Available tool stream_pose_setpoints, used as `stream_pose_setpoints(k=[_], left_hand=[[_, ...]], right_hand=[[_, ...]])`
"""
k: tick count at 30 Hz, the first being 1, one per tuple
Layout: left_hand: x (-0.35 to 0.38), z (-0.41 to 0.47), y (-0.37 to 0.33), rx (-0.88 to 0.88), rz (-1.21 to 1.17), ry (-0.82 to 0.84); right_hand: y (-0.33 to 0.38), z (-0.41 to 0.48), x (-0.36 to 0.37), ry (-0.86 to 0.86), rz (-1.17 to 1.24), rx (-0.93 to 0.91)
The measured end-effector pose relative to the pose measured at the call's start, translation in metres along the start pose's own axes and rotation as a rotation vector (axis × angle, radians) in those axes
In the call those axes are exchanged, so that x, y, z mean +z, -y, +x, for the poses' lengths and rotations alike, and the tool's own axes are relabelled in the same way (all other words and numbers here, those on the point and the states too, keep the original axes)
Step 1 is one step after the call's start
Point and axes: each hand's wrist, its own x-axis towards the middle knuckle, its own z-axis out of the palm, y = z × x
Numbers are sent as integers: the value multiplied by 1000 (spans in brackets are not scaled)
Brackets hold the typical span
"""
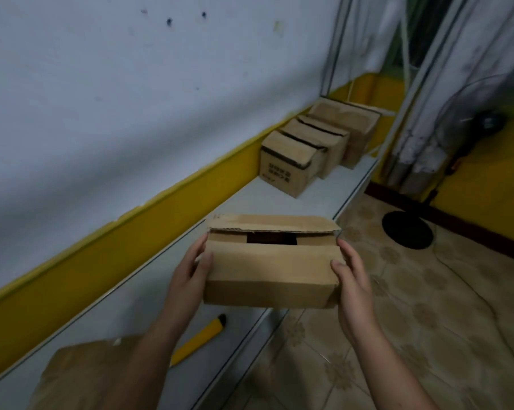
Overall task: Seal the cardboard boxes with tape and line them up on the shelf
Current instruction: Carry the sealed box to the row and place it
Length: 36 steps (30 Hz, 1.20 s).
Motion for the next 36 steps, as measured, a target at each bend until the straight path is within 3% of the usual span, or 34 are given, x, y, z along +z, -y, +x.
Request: stream_pose_setpoints(k=[10,21,31,36], left_hand=[[169,90,-27,24,90,23],[299,217,-41,42,85,-4],[378,356,-67,64,9,-100],[379,371,-73,96,84,-239]], right_hand=[[33,109,-111,-74,27,-43],[38,258,-170,-120,104,-24],[74,417,-180,-150,340,84],[84,470,-172,10,336,120]])
